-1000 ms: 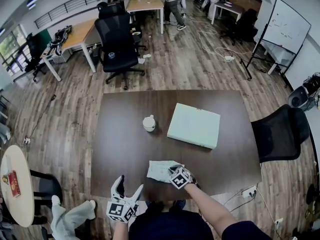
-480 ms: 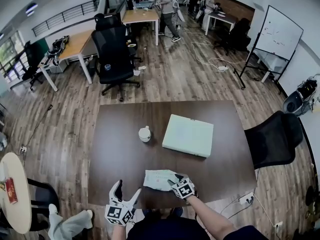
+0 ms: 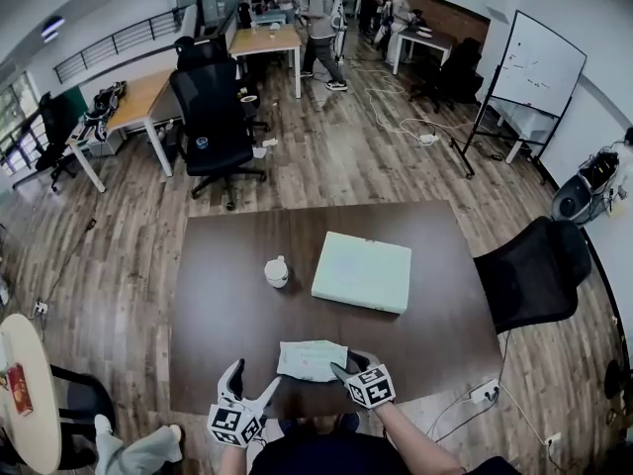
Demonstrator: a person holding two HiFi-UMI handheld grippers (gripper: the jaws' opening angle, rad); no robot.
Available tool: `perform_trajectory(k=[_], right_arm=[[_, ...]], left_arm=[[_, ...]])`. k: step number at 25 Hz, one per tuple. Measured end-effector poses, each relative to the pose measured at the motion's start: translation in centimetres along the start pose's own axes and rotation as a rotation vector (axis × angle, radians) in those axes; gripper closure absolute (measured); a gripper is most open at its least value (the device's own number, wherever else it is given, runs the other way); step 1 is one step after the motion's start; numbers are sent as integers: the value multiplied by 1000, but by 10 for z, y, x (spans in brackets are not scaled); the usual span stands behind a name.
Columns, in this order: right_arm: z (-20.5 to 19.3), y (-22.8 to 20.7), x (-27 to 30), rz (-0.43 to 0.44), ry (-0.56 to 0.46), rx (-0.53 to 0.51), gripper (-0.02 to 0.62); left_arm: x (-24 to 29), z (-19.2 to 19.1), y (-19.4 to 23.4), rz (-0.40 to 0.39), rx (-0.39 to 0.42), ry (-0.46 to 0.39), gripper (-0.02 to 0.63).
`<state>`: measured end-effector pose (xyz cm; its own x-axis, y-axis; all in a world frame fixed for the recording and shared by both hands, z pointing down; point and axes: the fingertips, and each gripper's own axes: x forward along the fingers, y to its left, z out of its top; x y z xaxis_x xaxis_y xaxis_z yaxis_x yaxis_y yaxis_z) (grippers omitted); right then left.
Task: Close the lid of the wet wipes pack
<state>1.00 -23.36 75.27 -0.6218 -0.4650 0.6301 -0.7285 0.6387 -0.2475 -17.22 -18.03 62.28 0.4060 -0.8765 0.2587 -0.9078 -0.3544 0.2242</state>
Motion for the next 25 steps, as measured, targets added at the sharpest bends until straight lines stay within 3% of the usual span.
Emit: perform_trajectory(k=[8, 14, 25], right_arm=[[35, 0, -55, 1, -174, 80, 356], [43, -7, -90, -54, -267, 112, 368], [47, -15, -111, -101, -317, 123, 384]], left_arm=[[5, -1, -2, -20, 7, 14, 219], [1, 1, 0, -24, 14, 18, 219], [3, 1, -2, -35, 25, 23, 219]])
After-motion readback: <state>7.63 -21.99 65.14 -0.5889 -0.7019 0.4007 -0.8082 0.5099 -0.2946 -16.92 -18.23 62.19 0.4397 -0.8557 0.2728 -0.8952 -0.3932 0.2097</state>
